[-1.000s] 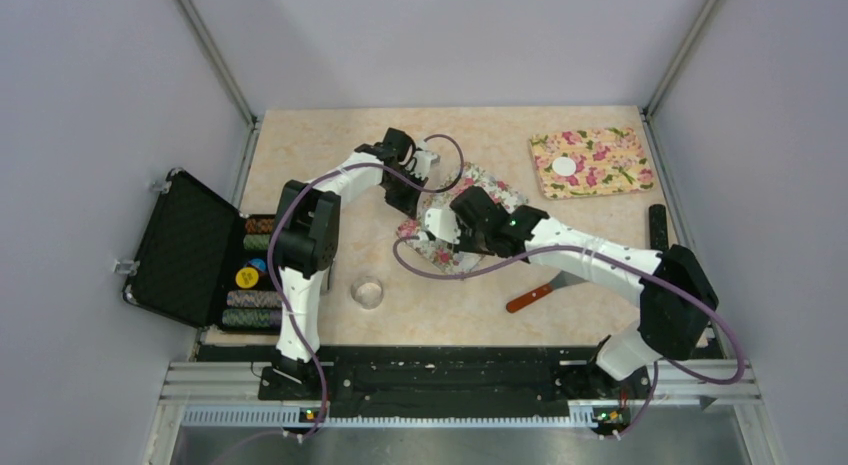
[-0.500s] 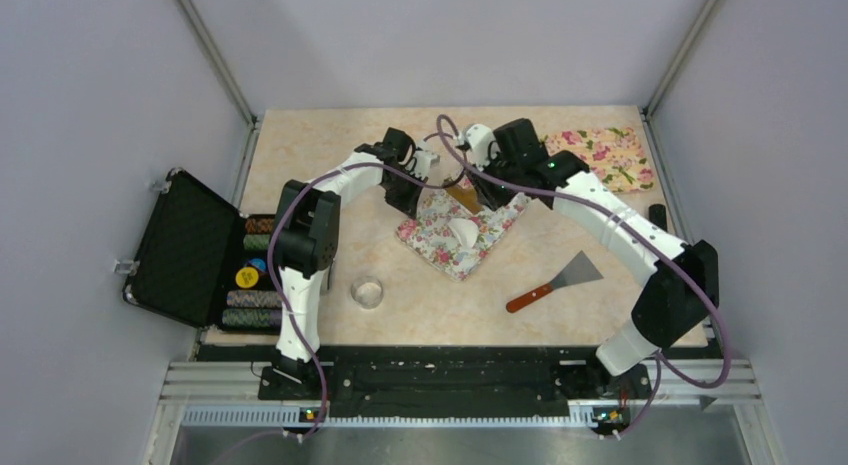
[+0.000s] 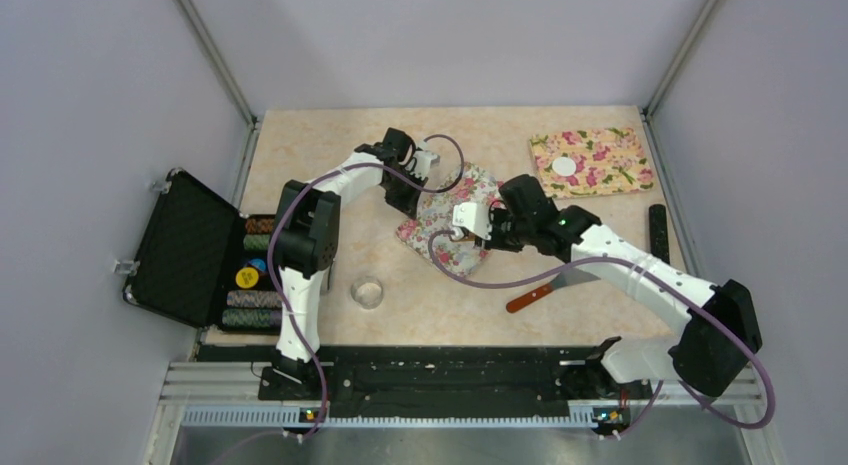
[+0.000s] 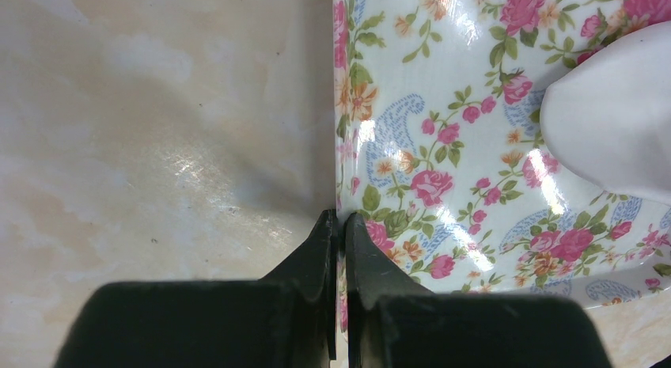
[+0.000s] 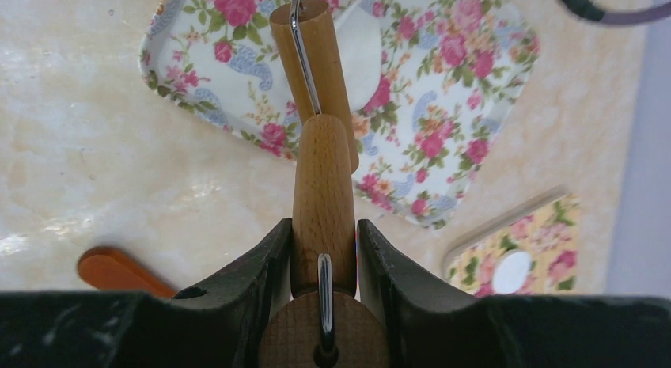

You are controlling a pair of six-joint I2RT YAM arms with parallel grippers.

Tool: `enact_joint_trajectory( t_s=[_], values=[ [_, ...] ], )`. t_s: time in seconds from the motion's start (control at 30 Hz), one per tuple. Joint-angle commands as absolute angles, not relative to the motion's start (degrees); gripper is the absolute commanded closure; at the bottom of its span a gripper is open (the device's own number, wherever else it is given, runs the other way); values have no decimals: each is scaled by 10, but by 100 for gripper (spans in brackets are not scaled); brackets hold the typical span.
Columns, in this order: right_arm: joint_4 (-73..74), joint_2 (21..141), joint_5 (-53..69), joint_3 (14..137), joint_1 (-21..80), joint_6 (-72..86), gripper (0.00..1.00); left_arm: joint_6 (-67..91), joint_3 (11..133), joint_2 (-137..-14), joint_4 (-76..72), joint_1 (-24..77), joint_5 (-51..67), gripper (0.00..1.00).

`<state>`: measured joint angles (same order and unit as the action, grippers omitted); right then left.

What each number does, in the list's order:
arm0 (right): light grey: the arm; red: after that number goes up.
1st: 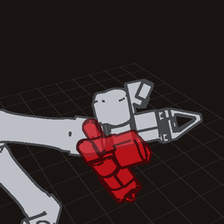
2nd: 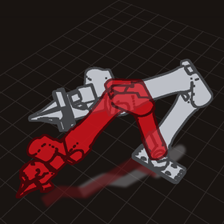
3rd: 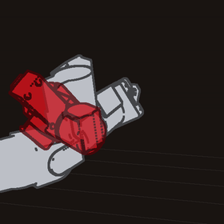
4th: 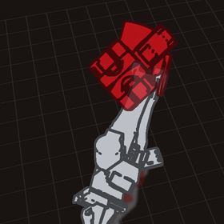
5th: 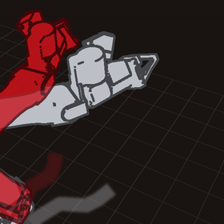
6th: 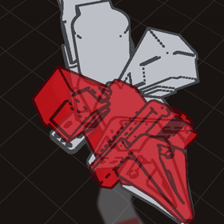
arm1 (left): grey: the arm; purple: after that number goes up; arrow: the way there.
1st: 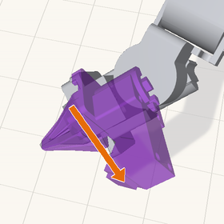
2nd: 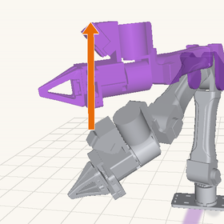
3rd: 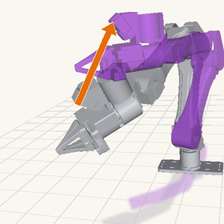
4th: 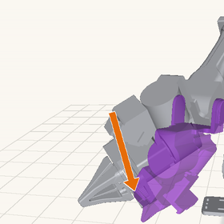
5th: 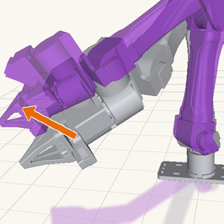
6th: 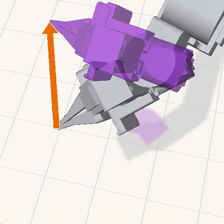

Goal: Roll out the dumpling wrappers from the dough

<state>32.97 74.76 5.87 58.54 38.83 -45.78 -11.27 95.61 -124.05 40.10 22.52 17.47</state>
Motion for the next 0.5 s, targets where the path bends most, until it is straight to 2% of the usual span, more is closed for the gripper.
enact_joint_trajectory(
  t_s=[0.0,0.2,0.47],
  values=[
    [246,722,17,596,413,-580,100,-133,960,-1260,420,225,153,100],
    [249,753,-22,600,431,-665,100,-134,960,-1259,421,225,154,100],
    [256,787,9,584,431,-727,100,-133,960,-1260,421,225,155,100]
  ],
)
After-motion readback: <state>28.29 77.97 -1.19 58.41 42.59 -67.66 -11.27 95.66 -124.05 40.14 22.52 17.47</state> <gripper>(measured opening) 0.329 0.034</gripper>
